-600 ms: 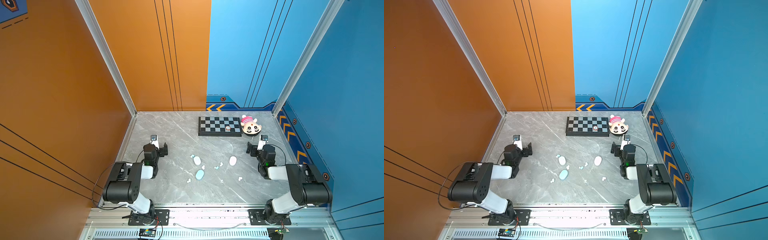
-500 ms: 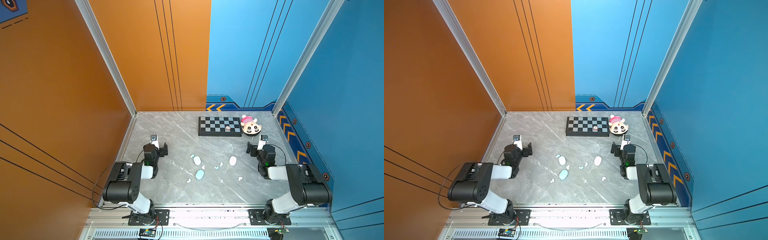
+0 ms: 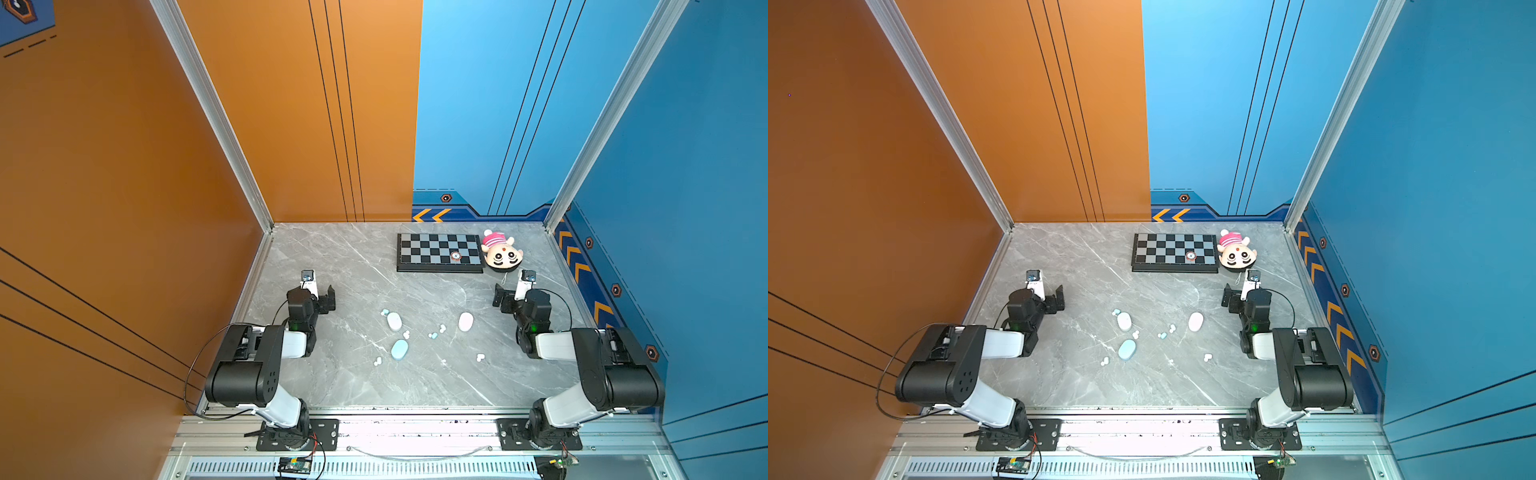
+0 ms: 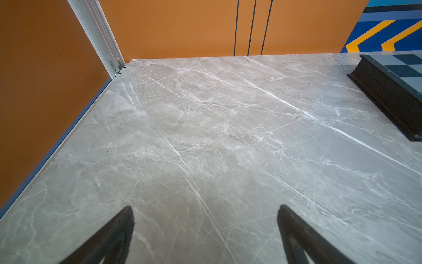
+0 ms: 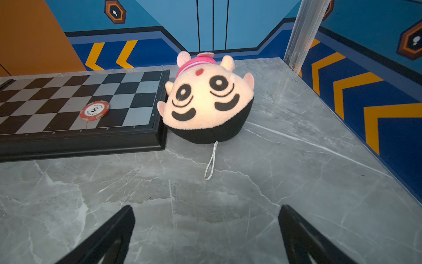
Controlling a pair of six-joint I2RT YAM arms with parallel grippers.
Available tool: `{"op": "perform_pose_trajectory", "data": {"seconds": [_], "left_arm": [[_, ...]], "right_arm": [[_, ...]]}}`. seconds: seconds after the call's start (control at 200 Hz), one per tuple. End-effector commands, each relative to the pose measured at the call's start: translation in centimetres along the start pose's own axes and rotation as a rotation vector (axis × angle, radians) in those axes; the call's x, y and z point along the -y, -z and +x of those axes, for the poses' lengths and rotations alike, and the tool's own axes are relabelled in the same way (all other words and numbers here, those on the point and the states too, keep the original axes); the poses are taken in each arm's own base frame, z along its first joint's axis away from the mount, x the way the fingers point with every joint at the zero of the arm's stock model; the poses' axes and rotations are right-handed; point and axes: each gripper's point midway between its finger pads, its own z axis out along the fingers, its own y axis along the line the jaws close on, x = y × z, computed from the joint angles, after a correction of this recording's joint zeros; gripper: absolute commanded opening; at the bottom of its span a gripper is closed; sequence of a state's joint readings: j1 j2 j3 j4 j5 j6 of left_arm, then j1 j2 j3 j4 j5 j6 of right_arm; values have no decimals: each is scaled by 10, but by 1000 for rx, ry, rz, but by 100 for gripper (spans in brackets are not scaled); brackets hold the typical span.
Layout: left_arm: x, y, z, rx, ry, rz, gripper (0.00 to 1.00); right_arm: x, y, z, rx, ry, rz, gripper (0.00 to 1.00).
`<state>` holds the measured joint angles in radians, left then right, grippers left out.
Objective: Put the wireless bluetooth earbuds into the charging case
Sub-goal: 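Move the right gripper over the pale green case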
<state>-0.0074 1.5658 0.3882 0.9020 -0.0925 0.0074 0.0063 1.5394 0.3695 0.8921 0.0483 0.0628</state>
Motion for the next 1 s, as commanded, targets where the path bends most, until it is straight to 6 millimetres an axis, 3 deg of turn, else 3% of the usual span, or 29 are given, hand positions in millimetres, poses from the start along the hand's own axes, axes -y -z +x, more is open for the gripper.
{"op": "perform_pose_trajectory", "data": {"seconds": [0.0,0.265,0.36,0.455,0.526,0.666,0.736,0.821,0.891,0.946,0.996], "left_arm": [[3,2,-2,12,2,9,98],[3,2,-1,10,17,32,98],[4,7,-12,33,4,34,98],[4,19,-27,42,-8,24,98],[0,31,-39,59,4,8,98],[-8,56,-59,4,76,-24,98],[-3,68,-67,-37,100,13,98],[-4,82,-75,-82,206,24,98],[-17,96,-79,-121,312,-52,98],[-25,106,-79,-140,365,-92,98],[-16,112,-76,-166,346,-26,98]], "right_arm": [[-3,-2,-3,10,3,-14,100],[-2,-1,-4,12,0,-10,100],[1,-2,-11,-12,-2,17,100],[1,2,-33,-71,7,30,100],[-2,10,-62,-76,-42,16,100],[14,34,-112,-152,-465,72,100],[3,40,-135,-163,-560,-89,100],[2,50,-148,-173,-627,-102,99],[-6,59,-153,-205,-630,-99,97],[-25,66,-151,-266,-591,-120,96],[-47,74,-145,-333,-523,-145,95]]}}
